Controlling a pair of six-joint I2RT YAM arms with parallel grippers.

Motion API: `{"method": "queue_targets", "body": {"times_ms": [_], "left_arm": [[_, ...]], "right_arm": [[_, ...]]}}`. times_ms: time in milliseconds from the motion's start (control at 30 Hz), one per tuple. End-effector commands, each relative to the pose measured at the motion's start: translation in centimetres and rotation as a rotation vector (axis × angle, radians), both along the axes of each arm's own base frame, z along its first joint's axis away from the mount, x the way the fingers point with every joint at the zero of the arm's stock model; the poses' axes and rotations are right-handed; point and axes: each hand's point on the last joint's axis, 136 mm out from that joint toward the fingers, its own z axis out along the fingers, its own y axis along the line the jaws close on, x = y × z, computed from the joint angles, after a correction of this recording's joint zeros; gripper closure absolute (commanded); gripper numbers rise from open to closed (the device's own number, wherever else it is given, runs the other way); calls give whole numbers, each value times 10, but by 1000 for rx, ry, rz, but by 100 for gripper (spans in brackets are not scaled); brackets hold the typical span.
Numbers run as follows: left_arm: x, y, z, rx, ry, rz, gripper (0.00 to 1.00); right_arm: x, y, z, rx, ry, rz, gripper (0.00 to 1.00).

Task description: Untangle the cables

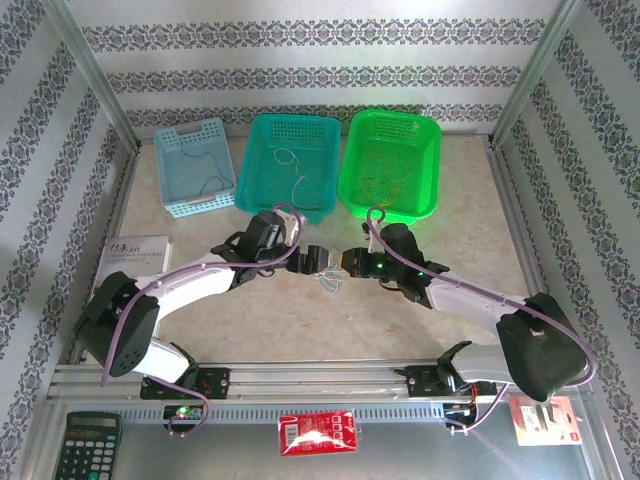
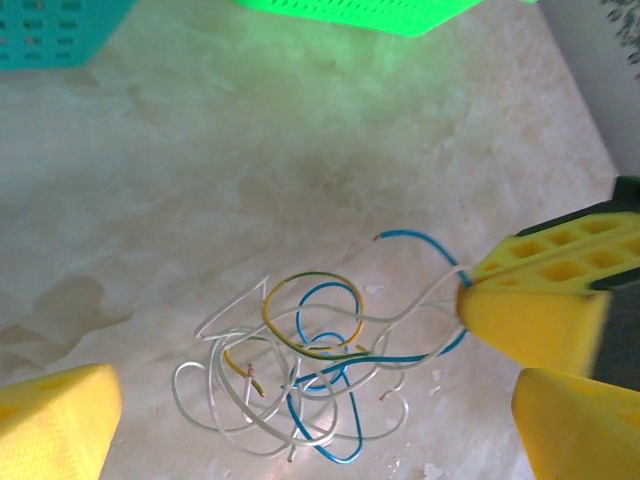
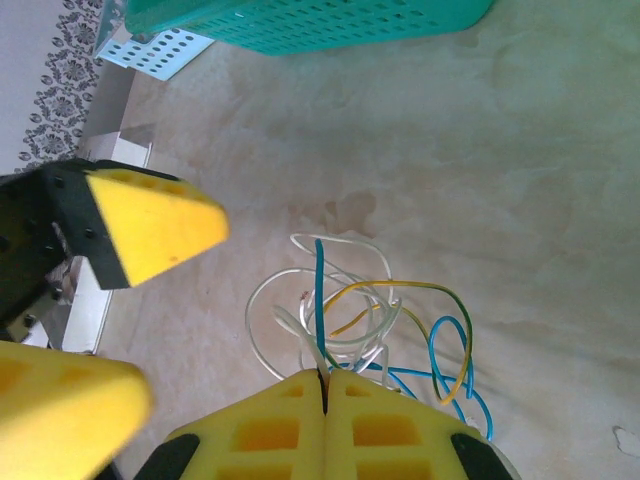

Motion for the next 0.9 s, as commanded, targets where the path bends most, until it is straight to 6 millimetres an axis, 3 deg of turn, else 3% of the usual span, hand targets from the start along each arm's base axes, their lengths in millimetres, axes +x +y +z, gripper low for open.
{"method": "queue_targets", "body": {"times_ms": [0,367,867], "left_arm": [[3,-7,-8,28,-46,-15,0],[25,-12,-24,70,-63,42,0],[49,-22,-13,14,-98,107,0]], "right_arm": [[6,1,17,23,-50,9,100],[3,2,21,34,-57,20,100],[-14,4,6,31,-15,83,100]]}}
